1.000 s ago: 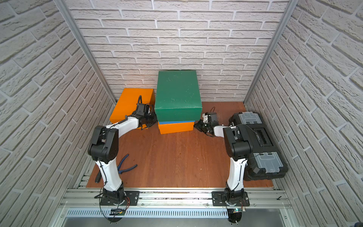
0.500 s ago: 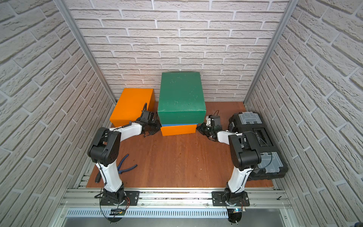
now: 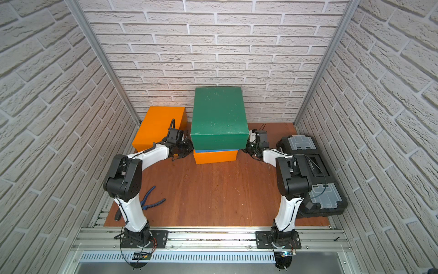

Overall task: Stack the shoeboxes
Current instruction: Move the shoeboxes to the center of the board.

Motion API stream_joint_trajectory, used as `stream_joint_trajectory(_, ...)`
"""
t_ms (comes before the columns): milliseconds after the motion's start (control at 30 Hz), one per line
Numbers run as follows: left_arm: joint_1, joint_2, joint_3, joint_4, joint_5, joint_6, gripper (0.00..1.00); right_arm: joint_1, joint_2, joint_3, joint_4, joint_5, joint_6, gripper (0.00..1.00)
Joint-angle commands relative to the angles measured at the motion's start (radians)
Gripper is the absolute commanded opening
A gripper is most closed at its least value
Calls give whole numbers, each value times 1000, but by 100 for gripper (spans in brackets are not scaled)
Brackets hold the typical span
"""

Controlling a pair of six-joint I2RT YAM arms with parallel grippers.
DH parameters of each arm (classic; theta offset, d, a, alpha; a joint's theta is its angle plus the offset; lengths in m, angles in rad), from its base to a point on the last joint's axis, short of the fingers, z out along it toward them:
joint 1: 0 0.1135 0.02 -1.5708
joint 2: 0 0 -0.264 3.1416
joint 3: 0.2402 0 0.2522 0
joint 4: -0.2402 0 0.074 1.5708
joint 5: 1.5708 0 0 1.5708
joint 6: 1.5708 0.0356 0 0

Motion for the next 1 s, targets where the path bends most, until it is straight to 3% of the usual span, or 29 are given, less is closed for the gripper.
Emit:
stream_joint_trajectory(0,-6,56,53,0,33,5,0,13,29,33,8,-32,-6,6)
stream_joint_trajectory(267,-55,61,65,8,29,0,0,66,-22,-64,55,-33,8,6)
stream_joint_trajectory(667,-142,-55,-132,111,-2,-48,0,96,-293,-425,196,-8,88,6)
stream_joint_trajectory(967,-212,-175,-281,156,-53,-70,0,96,-601,-605,1,97,26,6)
